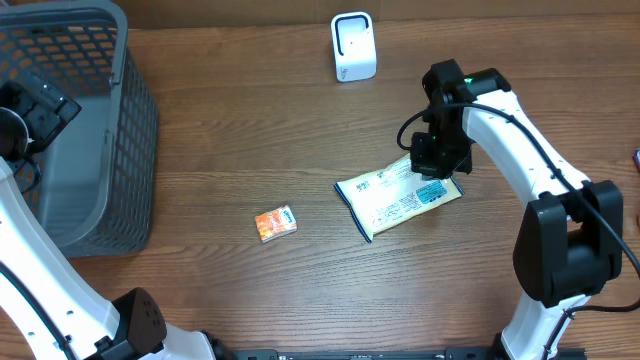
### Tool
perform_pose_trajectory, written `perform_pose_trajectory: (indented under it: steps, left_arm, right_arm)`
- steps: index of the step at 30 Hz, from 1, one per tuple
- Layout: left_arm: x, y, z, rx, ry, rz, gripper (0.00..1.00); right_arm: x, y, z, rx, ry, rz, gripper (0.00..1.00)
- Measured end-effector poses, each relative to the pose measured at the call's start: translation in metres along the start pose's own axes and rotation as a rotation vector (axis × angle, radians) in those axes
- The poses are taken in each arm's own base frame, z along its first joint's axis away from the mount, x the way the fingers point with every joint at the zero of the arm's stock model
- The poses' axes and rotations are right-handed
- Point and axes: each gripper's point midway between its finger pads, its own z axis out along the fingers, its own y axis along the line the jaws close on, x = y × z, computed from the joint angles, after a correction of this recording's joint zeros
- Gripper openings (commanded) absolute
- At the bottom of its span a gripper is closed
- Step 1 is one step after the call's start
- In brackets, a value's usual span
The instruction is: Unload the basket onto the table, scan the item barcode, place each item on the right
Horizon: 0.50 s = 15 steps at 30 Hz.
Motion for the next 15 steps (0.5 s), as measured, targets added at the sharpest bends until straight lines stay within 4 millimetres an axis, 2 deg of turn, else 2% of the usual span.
perform_pose_trajectory:
  steps: [3,7,11,15]
  left_arm:
    - [0.0,0.0,0.0,0.0,0.0,0.0,1.0]
    - [0.0,0.0,0.0,0.001,0.0,0.0,1.0]
    - [0.0,0.0,0.0,0.0,0.0,0.0,1.0]
    - [0.0,0.0,0.0,0.0,0.0,0.0,1.0]
  right_arm:
    - [0.005,0.018,0.007,-0.048,0.011,-0.053,0.04]
    - [0.017,0.043,0.04,-0.081,0.015,-0.1,0.04]
    - [0.025,0.057,0.072,-0.107,-0.002,-0.058,0.04]
    - [0.017,0.073,0.088,-0.183,-0.056,-0.014,0.04]
